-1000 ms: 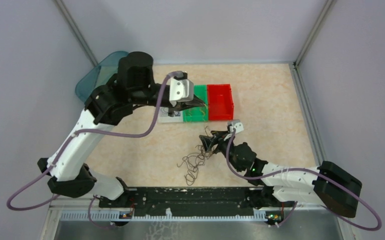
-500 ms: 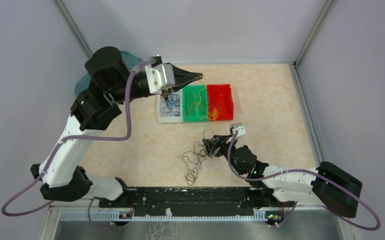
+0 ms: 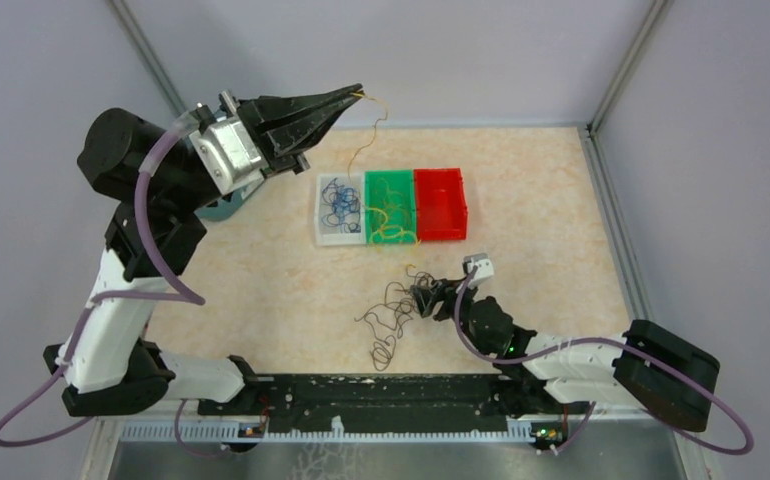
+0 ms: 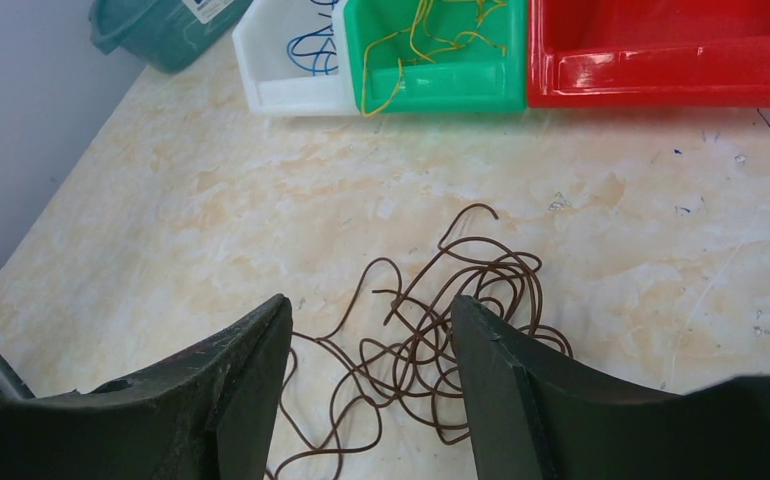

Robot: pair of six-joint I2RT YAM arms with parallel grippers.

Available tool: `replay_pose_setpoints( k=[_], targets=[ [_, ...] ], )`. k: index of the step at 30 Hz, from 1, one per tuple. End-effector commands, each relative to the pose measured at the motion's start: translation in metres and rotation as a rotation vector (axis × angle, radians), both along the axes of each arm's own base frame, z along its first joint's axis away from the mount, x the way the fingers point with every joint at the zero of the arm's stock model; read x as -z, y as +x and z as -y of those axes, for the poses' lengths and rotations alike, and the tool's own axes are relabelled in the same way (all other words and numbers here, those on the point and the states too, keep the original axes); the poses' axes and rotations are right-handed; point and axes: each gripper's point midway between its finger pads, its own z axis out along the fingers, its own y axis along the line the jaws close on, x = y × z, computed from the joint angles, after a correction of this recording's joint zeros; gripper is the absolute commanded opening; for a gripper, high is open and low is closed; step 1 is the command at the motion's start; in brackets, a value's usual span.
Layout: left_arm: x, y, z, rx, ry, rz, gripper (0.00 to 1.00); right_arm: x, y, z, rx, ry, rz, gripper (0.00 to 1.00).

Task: Untangle the cables

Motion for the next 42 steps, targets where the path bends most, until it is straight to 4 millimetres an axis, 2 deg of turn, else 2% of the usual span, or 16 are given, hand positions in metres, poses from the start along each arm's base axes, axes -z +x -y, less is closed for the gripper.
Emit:
replay_pose_setpoints(
  k=[1, 6, 14, 22, 30, 37, 42],
  targets=[
    [0.010, 0.020, 0.004, -0.084, 0.014, -0.008, 0.01, -0.022, 0.005, -0.001, 0.022, 0.088, 0.034, 0.60],
    [0.039, 0.041, 0.011, -0.158, 0.056, -0.025, 0.00, -0.033, 0.006, 0.003, 0.036, 0.089, 0.057, 0.61],
    [0.068, 0.052, 0.020, -0.171, 0.112, -0.063, 0.00, -0.056, 0.007, 0.015, 0.070, 0.101, 0.107, 0.62],
    [0.127, 0.080, 0.039, -0.227, 0.222, -0.140, 0.00, -0.070, 0.009, 0.021, 0.094, 0.107, 0.127, 0.62],
    [0.201, 0.150, 0.053, -0.407, 0.374, -0.301, 0.00, -0.066, 0.011, 0.035, 0.153, 0.083, 0.116, 0.62],
    [0.256, 0.208, 0.044, -0.478, 0.442, -0.386, 0.00, -0.066, 0.012, 0.049, 0.206, 0.084, 0.112, 0.62],
    [0.289, 0.239, 0.039, -0.497, 0.472, -0.434, 0.00, -0.068, 0.012, 0.053, 0.220, 0.075, 0.115, 0.62]
  ],
)
